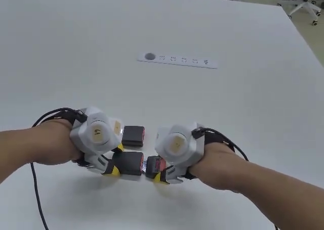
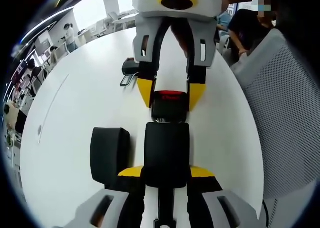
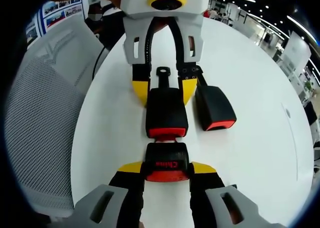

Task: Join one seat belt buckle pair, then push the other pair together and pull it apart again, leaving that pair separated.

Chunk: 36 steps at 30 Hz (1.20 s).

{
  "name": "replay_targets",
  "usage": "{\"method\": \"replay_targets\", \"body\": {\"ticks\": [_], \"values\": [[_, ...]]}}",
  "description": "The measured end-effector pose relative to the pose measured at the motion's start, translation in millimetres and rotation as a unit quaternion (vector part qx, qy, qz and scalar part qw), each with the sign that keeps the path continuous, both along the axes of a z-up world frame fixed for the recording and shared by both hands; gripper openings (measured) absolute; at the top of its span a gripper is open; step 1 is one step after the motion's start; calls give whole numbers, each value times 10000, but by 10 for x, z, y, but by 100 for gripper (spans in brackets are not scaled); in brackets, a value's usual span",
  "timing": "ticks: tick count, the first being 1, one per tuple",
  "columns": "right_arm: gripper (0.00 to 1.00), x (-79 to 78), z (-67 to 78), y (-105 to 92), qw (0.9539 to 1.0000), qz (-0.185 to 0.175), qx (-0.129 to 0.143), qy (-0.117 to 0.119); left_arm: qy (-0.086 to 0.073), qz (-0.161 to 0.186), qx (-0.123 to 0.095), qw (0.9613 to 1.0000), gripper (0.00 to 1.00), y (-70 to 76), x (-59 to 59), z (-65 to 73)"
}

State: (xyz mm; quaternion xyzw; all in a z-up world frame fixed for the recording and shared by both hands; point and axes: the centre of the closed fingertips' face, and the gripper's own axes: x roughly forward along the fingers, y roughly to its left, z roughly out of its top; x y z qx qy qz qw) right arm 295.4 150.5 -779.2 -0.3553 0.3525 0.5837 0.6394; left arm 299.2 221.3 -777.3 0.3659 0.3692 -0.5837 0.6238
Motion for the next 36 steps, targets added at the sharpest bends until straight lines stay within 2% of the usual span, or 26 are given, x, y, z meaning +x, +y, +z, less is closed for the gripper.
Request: {"method": "replay_targets", "body": {"ticks": [5,14,15,17,21,25,26,29,30,33,35,36], "values": [[32,2,-1,-7,10000,-17,34,1,10,-22,-7,10000,32,18,25,-9],[33,18,68,2,9994,-230,258,-4,-137,32,-50,9999,34,63,42,10],[34,19,92,11,9993,-242,292,-25,-162,81,-109,9998,35,60,56,37],[36,43,154,18,9989,-305,341,-65,-78,276,-346,9990,36,11,57,113],[36,53,269,77,9981,-327,516,-40,-5,482,-653,9967,37,-93,45,362],[35,100,337,74,9981,-266,537,-131,-127,520,-802,9953,37,-148,140,490],[35,119,359,65,9980,-269,556,-148,-178,519,-835,9950,37,-180,166,557],[35,213,485,9,9972,-348,619,-223,-284,559,-936,9936,37,-191,262,603],[35,269,515,-35,9970,-372,614,-288,-327,568,-948,9933,38,-207,286,643],[35,421,500,-206,9969,-487,512,-358,-398,565,-904,9935,40,-191,369,642],[35,506,484,-320,9967,-552,470,-373,-425,589,-863,9936,41,-161,447,628],[35,559,470,-402,9967,-573,398,-426,-445,596,-874,9934,41,-129,529,621]]}}
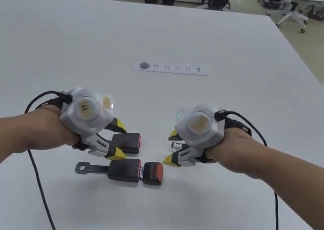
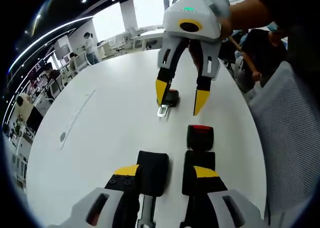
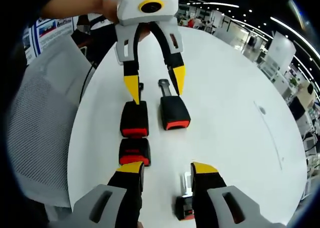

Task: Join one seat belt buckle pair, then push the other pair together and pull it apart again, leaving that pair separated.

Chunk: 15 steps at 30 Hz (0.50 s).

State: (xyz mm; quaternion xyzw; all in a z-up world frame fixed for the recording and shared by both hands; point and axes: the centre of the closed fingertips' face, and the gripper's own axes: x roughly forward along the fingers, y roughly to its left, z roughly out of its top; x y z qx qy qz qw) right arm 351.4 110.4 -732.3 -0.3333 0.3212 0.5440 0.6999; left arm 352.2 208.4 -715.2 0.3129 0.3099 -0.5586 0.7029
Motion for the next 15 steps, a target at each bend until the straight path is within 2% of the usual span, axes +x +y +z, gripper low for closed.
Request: {"method": "replay_targets", "body": {"ticks": [6,7,11,12,15], "values": [[35,178,-40,-302,9997,-201,-136,-11,-19,-60,127,9999,44,48,177,-105],[35,153,-51,-352,9996,-225,-163,7,-21,-84,168,9998,44,58,203,-128],[38,208,-126,-469,9994,-193,-262,133,61,-158,259,9995,45,46,188,-188],[38,198,-146,-497,9993,-117,-344,127,121,-157,284,9994,45,68,210,-254],[38,223,-176,-550,9991,-110,-376,165,170,-186,370,9990,44,132,272,-371]]}}
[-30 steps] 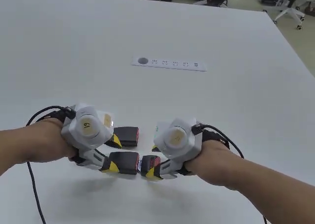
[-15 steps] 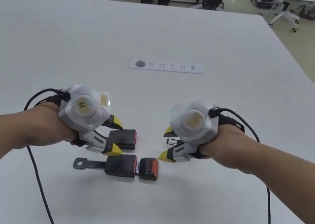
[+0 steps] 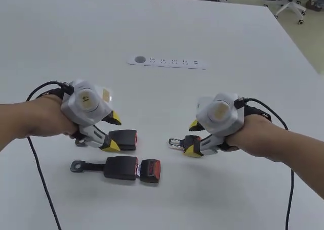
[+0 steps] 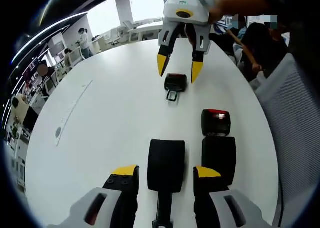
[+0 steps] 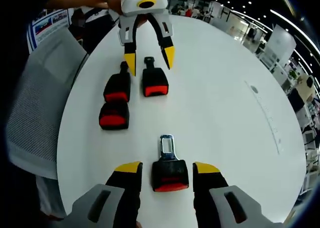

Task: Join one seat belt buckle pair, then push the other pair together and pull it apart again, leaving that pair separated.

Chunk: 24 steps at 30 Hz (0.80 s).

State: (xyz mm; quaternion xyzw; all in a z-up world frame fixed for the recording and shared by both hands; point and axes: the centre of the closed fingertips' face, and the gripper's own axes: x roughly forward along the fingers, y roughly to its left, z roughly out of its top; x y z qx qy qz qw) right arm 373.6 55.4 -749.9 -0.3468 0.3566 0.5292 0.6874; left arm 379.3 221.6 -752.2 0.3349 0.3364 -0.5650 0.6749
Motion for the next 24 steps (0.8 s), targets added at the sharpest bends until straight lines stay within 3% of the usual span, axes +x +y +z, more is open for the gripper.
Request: {"method": "replay_targets", "body": {"ticks": [4,13,24], "values": [[38,12,-88,-53,9999,48,-80,87,68,-19,24,10000,43,25,49,-83],[33,4,-286,-114,9991,224,-234,278,229,-263,170,9992,34,-51,-26,-190],[32,-24,-277,-97,9979,511,-248,318,248,-385,183,9988,34,-51,-17,-223]]}}
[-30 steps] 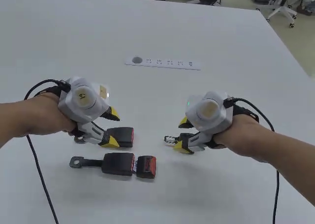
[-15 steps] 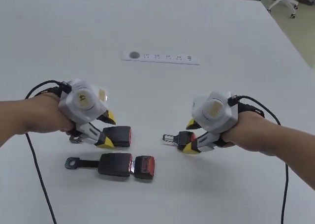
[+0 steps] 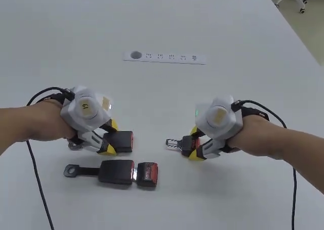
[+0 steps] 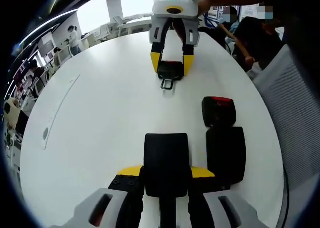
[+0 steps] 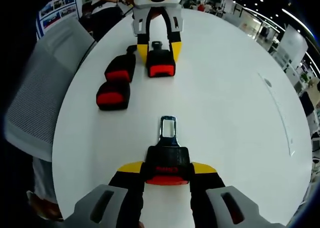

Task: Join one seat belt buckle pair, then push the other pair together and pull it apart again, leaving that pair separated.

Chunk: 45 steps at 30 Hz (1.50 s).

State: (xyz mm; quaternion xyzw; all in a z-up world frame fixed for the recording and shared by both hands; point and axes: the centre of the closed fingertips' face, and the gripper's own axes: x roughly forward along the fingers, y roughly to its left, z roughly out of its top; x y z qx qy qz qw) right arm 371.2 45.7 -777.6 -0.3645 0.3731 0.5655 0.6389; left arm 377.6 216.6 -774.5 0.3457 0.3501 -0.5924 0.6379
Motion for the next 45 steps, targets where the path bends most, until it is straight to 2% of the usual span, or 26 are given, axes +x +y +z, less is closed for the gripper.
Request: {"method": "replay_targets", "body": {"ticks": [3,4,11,13,16,24,26,28,32,33,39,40,42,45], "values": [[32,-4,0,9,10000,87,-28,3,-36,-111,36,9999,34,-16,-22,2],[32,27,-48,-12,10000,91,-38,4,-49,-143,61,9999,34,-17,-25,1],[32,-4,2,33,9998,150,-150,-56,-77,-150,96,9998,34,-46,-58,32],[32,8,-15,80,9998,157,-132,-56,-80,-150,117,9998,34,-42,-54,32],[32,29,-3,257,9998,156,-20,-103,-80,-151,135,9998,34,-28,-34,20],[32,-30,-20,614,9995,287,142,-69,-86,-150,148,9997,34,-8,-13,-2],[32,-48,29,674,9993,323,141,-83,-84,-153,146,9997,34,-6,-12,-5],[32,-21,-14,720,9993,342,129,-93,-79,-147,147,9998,34,-7,-12,-6],[32,-31,33,824,9995,299,106,-46,-75,-138,156,9998,34,-25,-33,-8],[32,-10,7,850,9995,292,88,-40,-75,-141,159,9997,34,-27,-35,-7],[32,21,-17,894,9993,361,-10,-51,-85,-135,170,9997,34,-26,-32,-3],[32,19,1,915,9994,347,73,-53,-89,-140,167,9997,34,-26,-31,-4],[32,11,-17,923,9994,337,76,-45,-96,-129,168,9997,34,-26,-31,-5],[32,-11,35,965,9992,359,122,-96,-112,-128,160,9997,34,-18,-27,-4]]}}
